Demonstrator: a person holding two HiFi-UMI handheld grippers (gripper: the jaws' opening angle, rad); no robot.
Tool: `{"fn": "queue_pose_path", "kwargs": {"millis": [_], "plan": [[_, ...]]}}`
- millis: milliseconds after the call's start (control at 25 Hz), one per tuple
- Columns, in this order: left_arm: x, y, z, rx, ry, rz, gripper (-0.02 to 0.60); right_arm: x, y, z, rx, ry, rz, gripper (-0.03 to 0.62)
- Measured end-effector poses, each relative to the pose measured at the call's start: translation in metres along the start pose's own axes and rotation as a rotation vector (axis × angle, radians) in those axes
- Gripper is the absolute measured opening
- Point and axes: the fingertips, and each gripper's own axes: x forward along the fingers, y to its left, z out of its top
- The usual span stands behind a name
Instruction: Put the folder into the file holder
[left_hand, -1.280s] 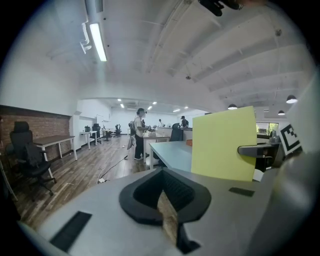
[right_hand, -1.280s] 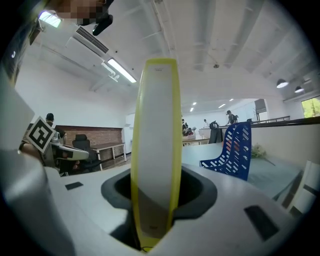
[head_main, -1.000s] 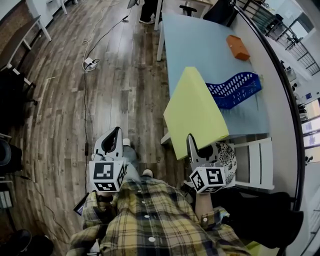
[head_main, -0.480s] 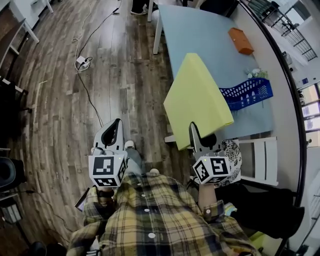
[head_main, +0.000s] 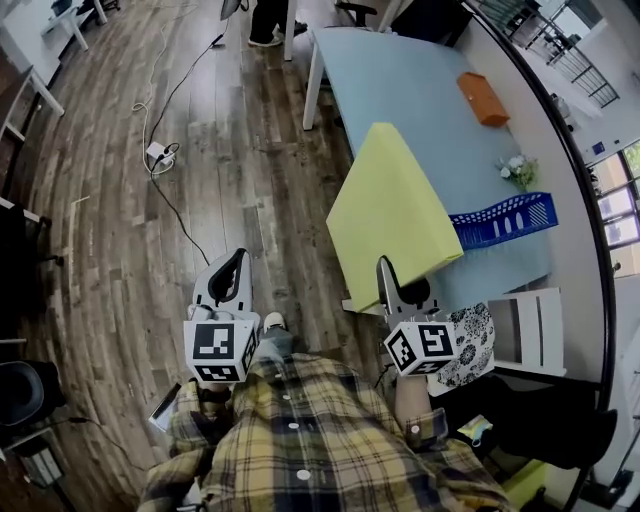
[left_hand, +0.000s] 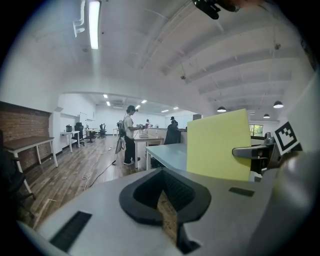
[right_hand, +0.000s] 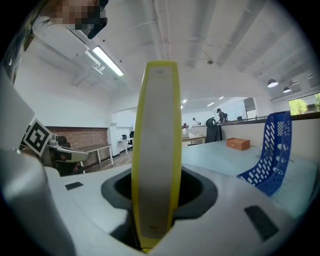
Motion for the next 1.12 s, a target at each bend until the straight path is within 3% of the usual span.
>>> {"fn": "queue_pose_path", "kwargs": {"millis": [560, 840, 1120], "plan": [[0.021, 0.051, -0.005, 0.005, 0.027, -0.042, -0.009, 0.04, 0.026, -0.007, 0.011, 0.022, -0.058, 0.172], [0.058, 0.041, -0.008, 0.022, 0.063, -0.084, -0.009, 0.061, -0.003, 0.005, 0.052, -0.025, -0.101, 0.172], [0.15, 0.023, 0.022, 0.065, 0.046, -0.161, -0.009, 0.101, -0.061, 0.04, 0.127, -0.13, -0.161, 0.172]]}}
